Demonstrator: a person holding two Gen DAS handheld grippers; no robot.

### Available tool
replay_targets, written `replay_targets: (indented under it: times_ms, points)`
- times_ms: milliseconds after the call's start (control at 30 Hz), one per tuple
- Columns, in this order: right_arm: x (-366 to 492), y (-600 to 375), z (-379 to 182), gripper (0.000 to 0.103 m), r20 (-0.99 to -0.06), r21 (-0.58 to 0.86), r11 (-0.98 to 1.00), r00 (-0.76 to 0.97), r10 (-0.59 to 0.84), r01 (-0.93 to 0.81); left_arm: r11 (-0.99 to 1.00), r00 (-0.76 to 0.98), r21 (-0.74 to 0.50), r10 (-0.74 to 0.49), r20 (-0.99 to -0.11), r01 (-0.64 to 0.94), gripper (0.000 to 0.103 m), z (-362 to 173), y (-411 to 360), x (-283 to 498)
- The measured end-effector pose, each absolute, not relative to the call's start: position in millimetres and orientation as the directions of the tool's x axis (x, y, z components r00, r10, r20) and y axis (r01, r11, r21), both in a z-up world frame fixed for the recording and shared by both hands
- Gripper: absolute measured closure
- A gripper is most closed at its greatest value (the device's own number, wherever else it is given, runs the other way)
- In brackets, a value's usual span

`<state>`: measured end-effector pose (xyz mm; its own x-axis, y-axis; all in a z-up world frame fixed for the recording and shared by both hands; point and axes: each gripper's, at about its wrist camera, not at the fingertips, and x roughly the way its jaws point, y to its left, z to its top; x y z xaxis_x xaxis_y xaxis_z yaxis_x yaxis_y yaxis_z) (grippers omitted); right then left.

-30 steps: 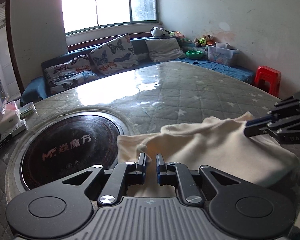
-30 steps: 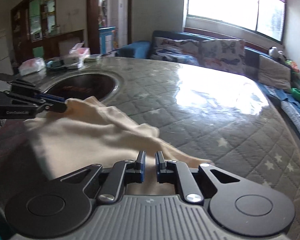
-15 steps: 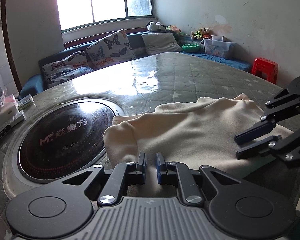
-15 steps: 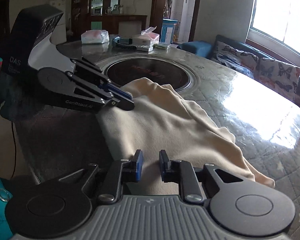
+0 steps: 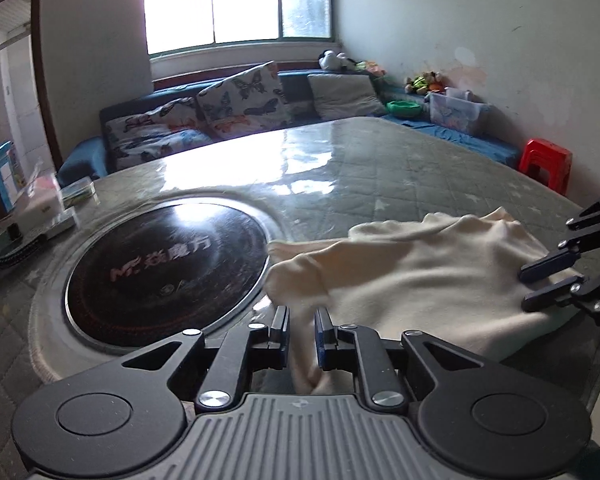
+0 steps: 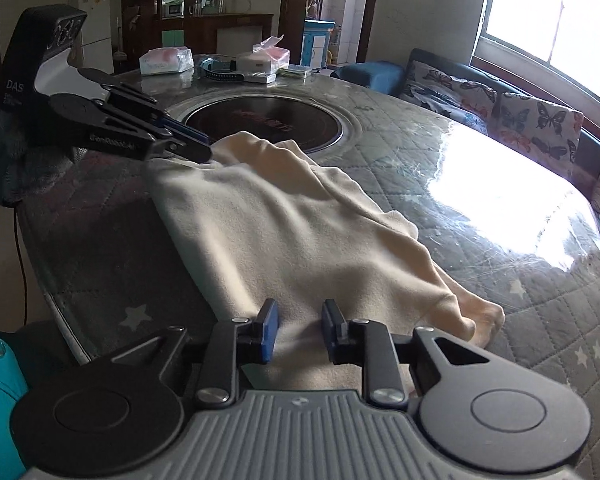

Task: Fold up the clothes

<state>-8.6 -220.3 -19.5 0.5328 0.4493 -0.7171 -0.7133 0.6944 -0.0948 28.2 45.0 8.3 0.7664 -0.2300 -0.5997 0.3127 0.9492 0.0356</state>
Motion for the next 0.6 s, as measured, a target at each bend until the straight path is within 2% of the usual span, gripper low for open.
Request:
replay_targets:
  times_ms: [300,533,600]
  points:
    - [-2.5,-234.4,-19.6,0.075,-0.717,-0.116,0.712,0.555,0.423,-0.693,0.968,0.762,-0.044,-0.221,-0.608,0.246,0.089,7.0,50.0,23.8]
    - [4.3,-248.0,-19.3,0.072,-0.714,-0.122,0.749,0.581,0.390,-0.651,0.946,0.770,-0.048,-0.289,-0.568,0.320,0.088,17.8,28.2,12.0]
    - [7.3,-251.2,-15.1,0.072,-0.709,-0.087,0.770,0.582,0.398,-0.633,0.934,0.760,-0.038,-0.313,-0.569,0.356,0.088,16.6,18.4,9.4]
